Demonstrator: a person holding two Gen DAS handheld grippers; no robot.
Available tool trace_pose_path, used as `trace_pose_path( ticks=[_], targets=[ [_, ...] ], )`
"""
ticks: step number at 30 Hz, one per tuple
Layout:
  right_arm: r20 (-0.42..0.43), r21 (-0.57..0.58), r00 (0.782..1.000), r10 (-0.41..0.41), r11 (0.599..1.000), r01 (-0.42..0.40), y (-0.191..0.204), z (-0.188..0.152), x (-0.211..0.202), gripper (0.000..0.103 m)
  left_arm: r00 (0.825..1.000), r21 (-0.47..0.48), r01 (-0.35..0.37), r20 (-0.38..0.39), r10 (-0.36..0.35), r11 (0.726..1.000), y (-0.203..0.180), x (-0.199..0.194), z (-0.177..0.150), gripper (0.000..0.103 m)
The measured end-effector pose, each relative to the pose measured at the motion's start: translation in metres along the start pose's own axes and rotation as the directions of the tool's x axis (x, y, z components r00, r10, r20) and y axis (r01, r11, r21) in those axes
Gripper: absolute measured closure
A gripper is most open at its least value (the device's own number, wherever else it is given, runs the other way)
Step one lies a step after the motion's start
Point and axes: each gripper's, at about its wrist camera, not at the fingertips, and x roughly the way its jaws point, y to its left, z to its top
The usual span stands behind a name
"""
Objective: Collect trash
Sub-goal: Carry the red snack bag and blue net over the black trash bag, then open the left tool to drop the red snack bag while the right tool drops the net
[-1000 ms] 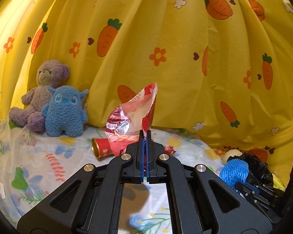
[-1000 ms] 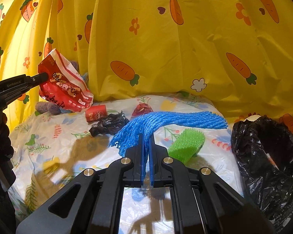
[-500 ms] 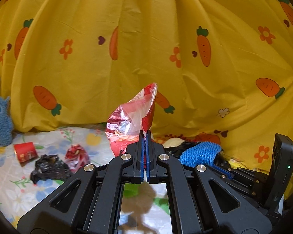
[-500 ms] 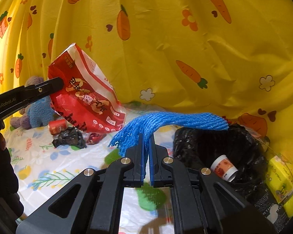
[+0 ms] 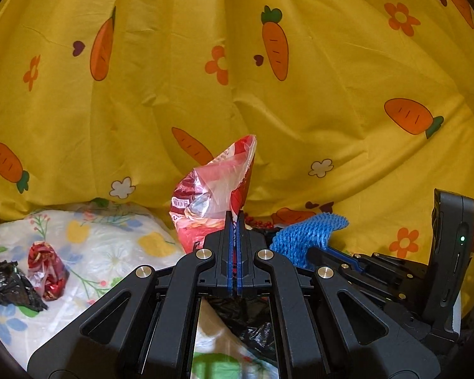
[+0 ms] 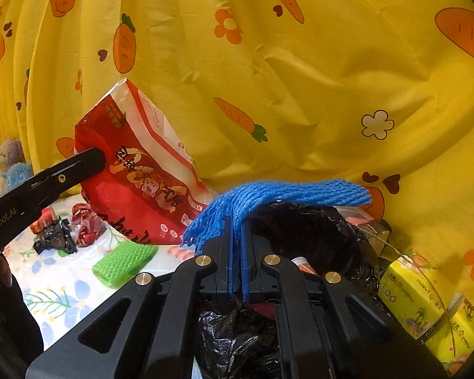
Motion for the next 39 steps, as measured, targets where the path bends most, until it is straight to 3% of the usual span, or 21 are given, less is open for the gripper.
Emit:
trace_pose_path(
  ticks=[27, 29, 32, 33, 39],
  targets=[
    [-0.062, 0.07, 0.997, -0.047, 0.996, 0.052, -0.047, -0.01, 0.028, 0.098, 0.981, 0.005, 0.123, -0.152, -0.121, 0.992, -0.024, 0.081, -0.041, 0.101],
    [-0.067, 0.076, 0.996, -0.05, 0.996, 0.055, -0.049, -0.01, 0.03, 0.098, 0.977, 0.001, 0.127, -0.172, -0.125, 0.992, -0.023, 0.085, -0.044, 0.09],
    [-0.076, 0.081, 0.996, -0.055, 0.995, 0.061, -0.05, -0.012, 0.033, 0.098, 0.98, 0.005, 0.111, -0.166, -0.109, 0.994, -0.022, 0.082, -0.046, 0.052],
    [-0.08, 0.084, 0.995, -0.054, 0.995, 0.061, -0.051, -0.013, 0.035, 0.098, 0.983, 0.005, 0.104, -0.155, -0.102, 0.995, -0.021, 0.079, -0.046, 0.045],
    [-0.09, 0.1, 0.994, -0.057, 0.993, 0.066, -0.055, -0.014, 0.039, 0.098, 0.997, 0.019, -0.036, -0.071, 0.037, 0.999, -0.008, 0.048, -0.038, 0.02]
  ],
)
